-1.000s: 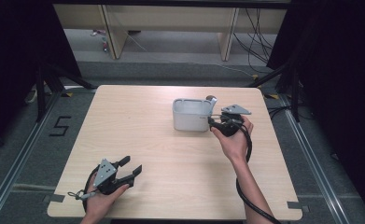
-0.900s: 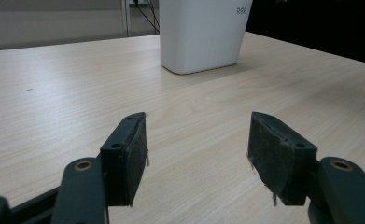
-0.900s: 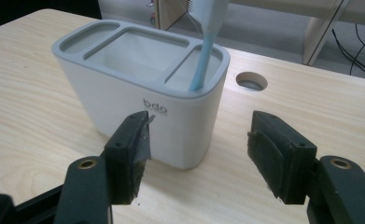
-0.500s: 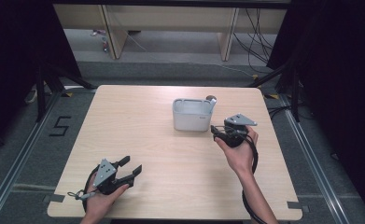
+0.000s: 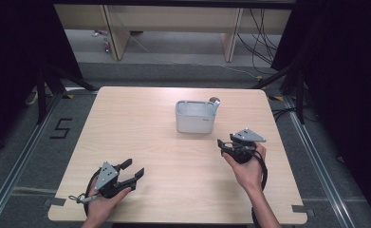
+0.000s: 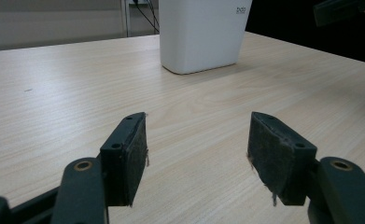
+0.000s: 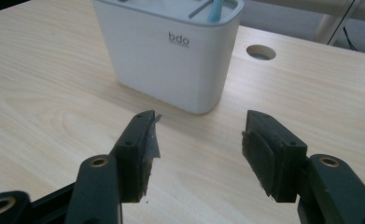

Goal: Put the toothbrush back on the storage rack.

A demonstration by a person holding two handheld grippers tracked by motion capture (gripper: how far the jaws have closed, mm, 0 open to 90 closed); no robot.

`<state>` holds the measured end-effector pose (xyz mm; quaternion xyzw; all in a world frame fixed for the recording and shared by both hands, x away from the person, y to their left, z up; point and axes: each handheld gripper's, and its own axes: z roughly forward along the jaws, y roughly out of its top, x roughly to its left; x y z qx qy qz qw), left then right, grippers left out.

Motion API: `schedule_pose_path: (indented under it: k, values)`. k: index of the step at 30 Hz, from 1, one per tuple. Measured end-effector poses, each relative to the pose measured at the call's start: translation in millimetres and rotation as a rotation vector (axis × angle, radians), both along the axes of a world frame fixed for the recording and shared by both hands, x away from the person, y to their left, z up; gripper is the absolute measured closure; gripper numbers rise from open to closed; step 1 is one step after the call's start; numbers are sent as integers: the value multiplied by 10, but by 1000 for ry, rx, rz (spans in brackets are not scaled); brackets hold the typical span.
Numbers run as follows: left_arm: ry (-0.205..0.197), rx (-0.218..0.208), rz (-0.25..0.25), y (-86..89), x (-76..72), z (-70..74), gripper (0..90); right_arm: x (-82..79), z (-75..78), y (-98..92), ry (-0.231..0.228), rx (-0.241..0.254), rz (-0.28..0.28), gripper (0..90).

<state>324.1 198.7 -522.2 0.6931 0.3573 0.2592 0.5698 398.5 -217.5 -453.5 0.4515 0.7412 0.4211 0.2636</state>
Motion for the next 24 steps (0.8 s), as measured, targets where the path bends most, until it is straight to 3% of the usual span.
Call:
schedule_pose_path:
  k: [1, 2, 3, 5, 6, 7, 10, 13, 17, 18, 19, 21, 22, 24]
  values:
    - [-19, -10, -12, -2, 20, -7, 372, -30, -22, 3, 28, 20, -14, 451]
    - [7, 1, 2, 2, -1, 2, 372, -59, -74, 7, 33, 34, -16, 451]
    - [1, -1, -2, 0, 5, 0, 371, -70, -102, -22, 17, -4, -10, 451]
    - [-3, -23, -5, -11, 9, -11, 372, -129, -178, 3, 56, 50, -27, 451]
    - [-10, -20, -9, -9, 14, -10, 372, -122, -212, -25, 45, 33, 1, 452]
    - [6, 0, 2, 1, -3, 2, 371, -147, -238, -25, 51, 38, -14, 454]
    - [3, -2, 0, 0, 3, 0, 371, -189, -312, -41, 34, 61, -25, 464]
    - [3, 1, -1, -2, 4, 0, 372, -217, -376, -61, 10, 55, 0, 464]
    - [2, 2, 0, -3, 3, 0, 372, -228, -409, -79, 19, 62, -16, 463]
    - [4, 2, 0, -1, 5, 0, 372, -250, -422, -53, 35, 98, -35, 463]
    - [9, 1, 0, 0, 4, 1, 372, -223, -440, -79, 0, 69, -10, 463]
    - [-7, 1, -8, 2, 21, -2, 372, -239, -446, -73, 11, 77, -18, 463]
    - [13, 5, 4, 3, 2, 3, 372, -244, -454, -70, 13, 85, -23, 462]
    - [4, 1, 2, 0, 4, 0, 372, -252, -472, -62, 21, 88, -28, 461]
